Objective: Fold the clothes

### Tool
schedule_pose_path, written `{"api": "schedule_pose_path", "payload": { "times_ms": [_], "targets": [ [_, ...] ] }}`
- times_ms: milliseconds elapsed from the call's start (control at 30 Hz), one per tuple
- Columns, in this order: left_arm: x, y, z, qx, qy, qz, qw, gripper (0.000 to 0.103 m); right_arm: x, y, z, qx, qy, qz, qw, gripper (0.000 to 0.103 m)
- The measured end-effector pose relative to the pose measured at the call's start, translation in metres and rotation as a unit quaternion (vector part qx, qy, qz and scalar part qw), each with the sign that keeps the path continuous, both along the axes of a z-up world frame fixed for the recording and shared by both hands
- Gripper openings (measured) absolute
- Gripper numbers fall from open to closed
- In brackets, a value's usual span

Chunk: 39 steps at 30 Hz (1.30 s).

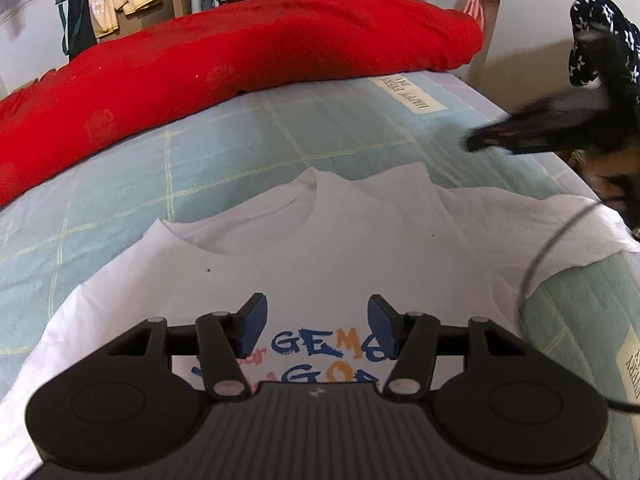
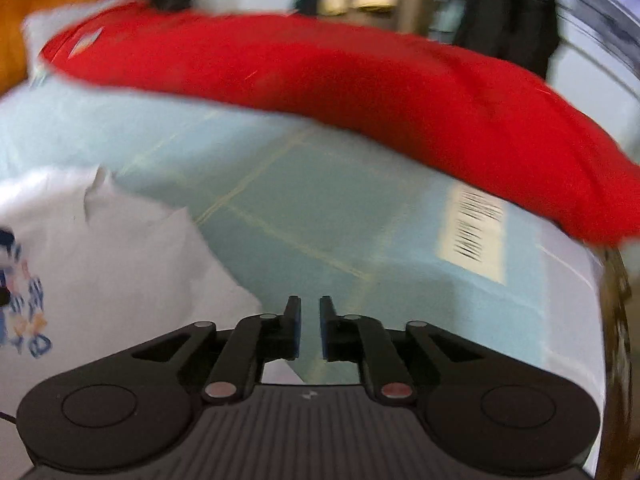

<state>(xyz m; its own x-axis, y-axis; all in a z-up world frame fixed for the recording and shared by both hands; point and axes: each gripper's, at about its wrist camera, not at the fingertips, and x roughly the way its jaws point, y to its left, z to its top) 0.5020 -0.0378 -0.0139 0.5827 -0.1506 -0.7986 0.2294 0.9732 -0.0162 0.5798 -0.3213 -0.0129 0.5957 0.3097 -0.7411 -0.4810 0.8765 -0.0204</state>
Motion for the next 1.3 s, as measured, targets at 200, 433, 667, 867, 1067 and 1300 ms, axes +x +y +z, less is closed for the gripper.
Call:
{"api": "schedule_pose_path", "payload": {
  "times_ms": [200,433,667,867,1067,1300],
  "targets": [
    [0.002,-0.004,-0.008,-0.002,0.016,0.001,0.9999,0.057,-0.049,-0.046,-0.029,0.023,0.112,-0.045,0.992,0.022],
    [0.007,-0.015,-0.008,0.006,0.016,-0.014,0.9998,0.057,-0.067,-0.076,-0.038,0.059,0.115,-0.103,0.986,0.028],
    [-0.001,-0.017,0.000,0.011,0.008,-0.013,0.9998,0.058,-0.049,-0.131,-0.022,0.119,0.086,-0.178,0.973,0.030],
    [-0.009,-0.019,-0.001,0.009,0.011,-0.011,0.9998,0.058,-0.031,-0.133,-0.030,0.028,0.069,-0.130,0.989,0.039],
    [-0.014,-0.021,0.001,0.016,0.007,-0.017,0.9997,0.058,-0.048,-0.119,-0.049,-0.049,0.069,-0.051,0.995,0.045],
    [-0.017,-0.022,0.004,0.017,0.002,-0.012,0.9998,0.058,-0.053,-0.108,-0.046,-0.079,0.072,-0.014,0.994,0.009]
  ]
}}
